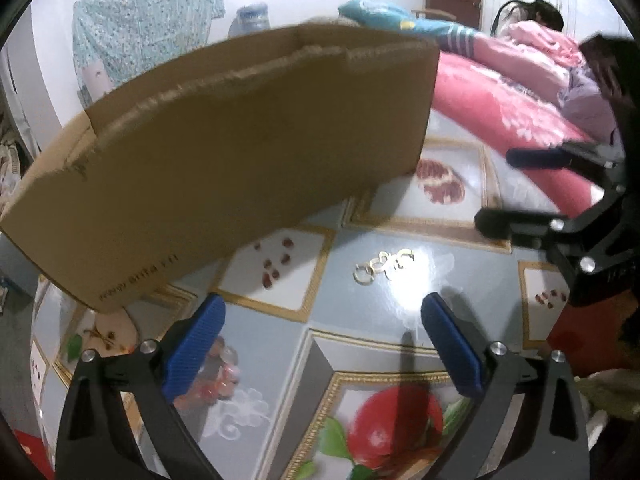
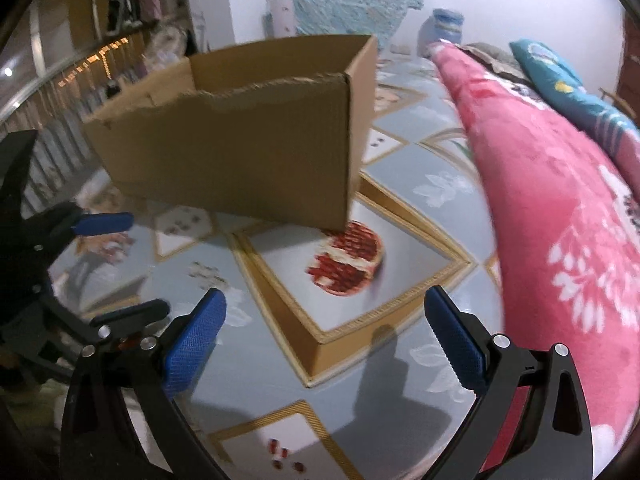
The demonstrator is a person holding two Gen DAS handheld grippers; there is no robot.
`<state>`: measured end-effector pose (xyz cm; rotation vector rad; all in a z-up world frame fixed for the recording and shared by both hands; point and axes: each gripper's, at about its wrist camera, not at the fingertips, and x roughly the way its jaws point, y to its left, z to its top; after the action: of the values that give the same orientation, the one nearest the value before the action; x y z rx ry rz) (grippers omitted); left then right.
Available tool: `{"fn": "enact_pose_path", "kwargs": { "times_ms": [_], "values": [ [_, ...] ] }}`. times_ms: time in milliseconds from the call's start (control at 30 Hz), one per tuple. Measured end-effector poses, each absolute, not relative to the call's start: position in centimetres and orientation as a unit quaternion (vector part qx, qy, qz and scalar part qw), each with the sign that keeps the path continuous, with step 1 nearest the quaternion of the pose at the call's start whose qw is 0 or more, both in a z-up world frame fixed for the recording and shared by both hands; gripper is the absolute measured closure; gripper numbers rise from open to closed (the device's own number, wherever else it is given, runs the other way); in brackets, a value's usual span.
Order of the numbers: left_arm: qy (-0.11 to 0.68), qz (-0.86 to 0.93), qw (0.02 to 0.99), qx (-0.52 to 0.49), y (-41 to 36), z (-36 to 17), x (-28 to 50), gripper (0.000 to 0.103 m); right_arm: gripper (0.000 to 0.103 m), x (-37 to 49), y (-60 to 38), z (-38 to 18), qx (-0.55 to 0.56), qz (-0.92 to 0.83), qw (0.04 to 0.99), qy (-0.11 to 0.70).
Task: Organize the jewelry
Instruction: 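Move the left gripper out of the box to the gold rings, then close the left gripper on one gold ring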
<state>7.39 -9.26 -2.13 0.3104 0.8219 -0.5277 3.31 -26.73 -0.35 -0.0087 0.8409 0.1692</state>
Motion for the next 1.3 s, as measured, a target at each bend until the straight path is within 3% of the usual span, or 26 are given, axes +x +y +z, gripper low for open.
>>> {"fn": "enact_pose_path", "kwargs": {
  "times_ms": [67,200,300,500,867,1000,1300],
  "values": [
    [0.393,-0.258,0.871,0.141,-8.9,-1.8,7.7,0.018,0.019,3.5,-26.5,-0.4,0.01,0.097,0.908,0.409],
    [0.395,-0.275,0.864,0.146,-9.1,-1.7,8.0,0.041,0.044,3.6,-25.9,-0.7,0.027,0.119,0.903,0.413],
    [0.398,-0.295,0.854,0.158,-9.7,-1.9,7.9,0.056,0.056,3.6,-25.9,-0.8,0.042,0.133,0.9,0.414],
    [0.403,-0.318,0.84,0.175,-11.1,-2.4,8.1,0.079,0.065,3.8,-25.9,-1.0,0.05,0.148,0.896,0.415],
    [0.405,-0.34,0.825,0.198,-11.8,-2.9,8.8,0.084,0.067,4.2,-25.7,-1.4,0.052,0.161,0.894,0.415],
    [0.401,-0.346,0.824,0.202,-12.1,-2.9,8.9,0.091,0.068,4.2,-25.6,-1.5,0.051,0.163,0.894,0.415],
    [0.398,-0.345,0.827,0.196,-12.1,-2.9,9.1,0.092,0.07,4.0,-25.8,-1.4,0.051,0.166,0.895,0.411]
  ]
}}
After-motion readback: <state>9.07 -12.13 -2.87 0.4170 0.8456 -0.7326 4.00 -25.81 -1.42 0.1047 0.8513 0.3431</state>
